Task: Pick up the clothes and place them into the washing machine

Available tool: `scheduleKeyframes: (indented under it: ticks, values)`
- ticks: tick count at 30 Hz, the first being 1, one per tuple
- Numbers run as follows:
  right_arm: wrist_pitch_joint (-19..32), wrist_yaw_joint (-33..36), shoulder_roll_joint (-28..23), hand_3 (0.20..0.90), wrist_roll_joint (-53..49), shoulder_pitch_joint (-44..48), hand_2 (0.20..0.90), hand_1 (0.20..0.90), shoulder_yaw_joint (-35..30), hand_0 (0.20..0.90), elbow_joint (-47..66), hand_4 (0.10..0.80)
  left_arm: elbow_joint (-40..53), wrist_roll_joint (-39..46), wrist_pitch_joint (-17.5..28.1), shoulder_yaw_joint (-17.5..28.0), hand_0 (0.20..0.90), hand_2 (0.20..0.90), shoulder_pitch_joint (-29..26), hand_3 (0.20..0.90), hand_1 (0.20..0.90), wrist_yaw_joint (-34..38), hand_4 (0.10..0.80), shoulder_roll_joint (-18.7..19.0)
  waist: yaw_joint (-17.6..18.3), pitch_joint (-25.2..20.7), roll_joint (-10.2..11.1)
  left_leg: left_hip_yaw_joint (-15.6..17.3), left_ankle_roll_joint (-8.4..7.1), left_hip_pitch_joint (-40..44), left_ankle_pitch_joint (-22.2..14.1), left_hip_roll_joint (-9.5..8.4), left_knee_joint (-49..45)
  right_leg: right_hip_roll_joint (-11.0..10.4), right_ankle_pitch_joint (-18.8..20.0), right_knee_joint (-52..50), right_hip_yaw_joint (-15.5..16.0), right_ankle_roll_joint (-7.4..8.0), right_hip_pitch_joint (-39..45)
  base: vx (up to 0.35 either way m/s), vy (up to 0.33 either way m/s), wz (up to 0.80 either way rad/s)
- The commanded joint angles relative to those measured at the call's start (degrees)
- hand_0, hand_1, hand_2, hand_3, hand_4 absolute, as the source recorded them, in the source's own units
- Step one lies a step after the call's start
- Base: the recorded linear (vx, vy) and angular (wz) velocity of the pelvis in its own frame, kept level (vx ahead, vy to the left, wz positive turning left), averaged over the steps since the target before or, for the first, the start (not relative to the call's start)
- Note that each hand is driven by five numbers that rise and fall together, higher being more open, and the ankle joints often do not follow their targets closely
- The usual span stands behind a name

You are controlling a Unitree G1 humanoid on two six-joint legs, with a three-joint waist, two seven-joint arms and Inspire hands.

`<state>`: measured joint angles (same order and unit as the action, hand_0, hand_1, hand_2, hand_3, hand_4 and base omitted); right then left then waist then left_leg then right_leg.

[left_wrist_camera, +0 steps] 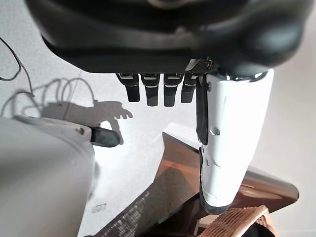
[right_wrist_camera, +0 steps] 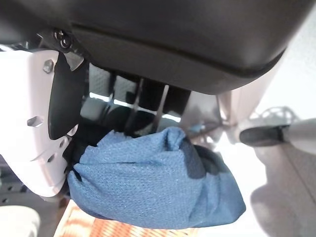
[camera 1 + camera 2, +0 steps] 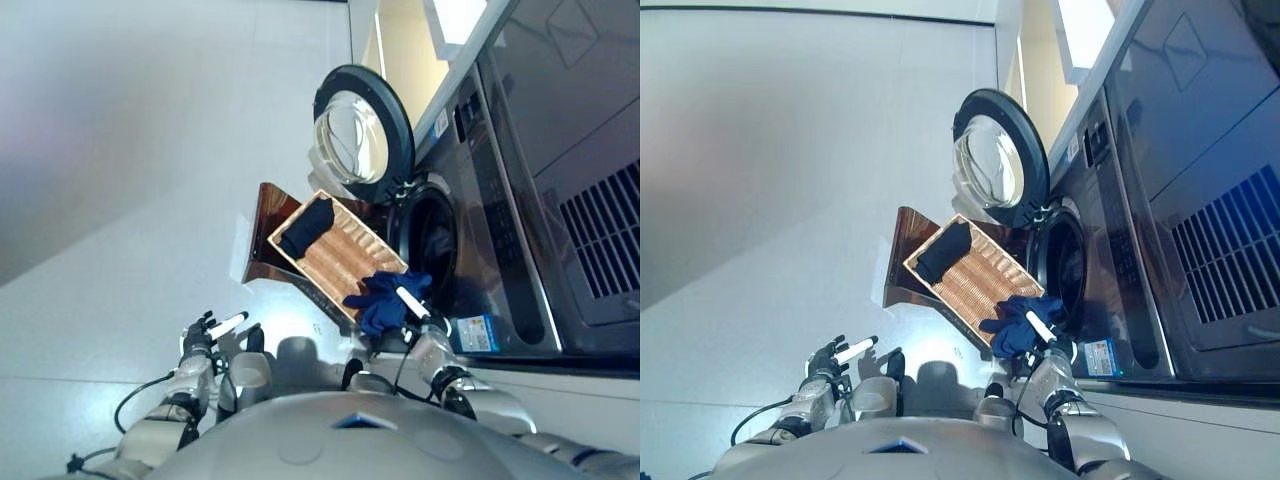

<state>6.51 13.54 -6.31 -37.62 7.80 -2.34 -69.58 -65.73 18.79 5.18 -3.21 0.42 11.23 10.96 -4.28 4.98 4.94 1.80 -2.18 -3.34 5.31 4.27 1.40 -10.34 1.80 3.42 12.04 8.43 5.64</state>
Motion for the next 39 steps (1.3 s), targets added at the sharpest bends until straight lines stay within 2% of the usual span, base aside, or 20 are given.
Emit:
scheduleKeyframes:
  ticks: [1,14,20,39]
  values:
    - [3.0,-0.4,-2.0,0.2,0.2,1.0,0.2,0.2,-1.5,0.2,2.0,0.3,-1.3,-2.0,1.7,-0.6,0.9,0.9,-2.2,0.9,0.9,-0.2,0.8,1.1,-1.9,-0.3,-0.9,1.9,-2.77,-0.5,-0.5,1.02,-0.4,-1.1,-2.0,-3.5,0.1,1.52,0.6,0.0,0.0,0.0]
    - [2.8,0.5,-2.3,0.2,5.1,1.1,0.2,0.2,1.0,0.2,5.2,0.3,0.5,-2.2,1.8,-1.0,0.9,0.9,-0.8,0.9,0.9,-0.6,0.8,0.3,-1.7,-0.6,-1.2,2.8,-2.68,1.3,-0.9,1.03,0.8,-1.2,-1.7,-2.4,-0.3,1.79,1.2,0.013,0.0,-0.03]
    - [1.3,1.4,-3.3,0.2,11.3,4.5,0.2,0.2,5.2,0.2,7.2,0.3,1.9,-2.3,2.2,-2.3,0.9,0.9,-1.1,0.9,0.9,-0.7,0.8,0.5,-3.2,0.3,-1.2,1.7,-2.71,-0.8,-0.4,0.51,0.8,-1.3,-1.4,-2.0,0.7,1.87,0.4,-0.002,0.003,0.01]
    - [1.0,4.4,-2.9,0.2,15.5,16.2,0.2,0.2,11.9,0.2,12.1,0.3,5.3,2.0,3.4,-2.9,0.9,0.9,-2.5,0.9,0.9,1.9,0.8,1.4,-8.1,5.1,-0.8,-1.6,-2.25,-7.1,0.5,-0.91,-0.4,-1.6,-0.6,-2.0,3.3,2.0,-2.8,-0.024,0.01,0.13]
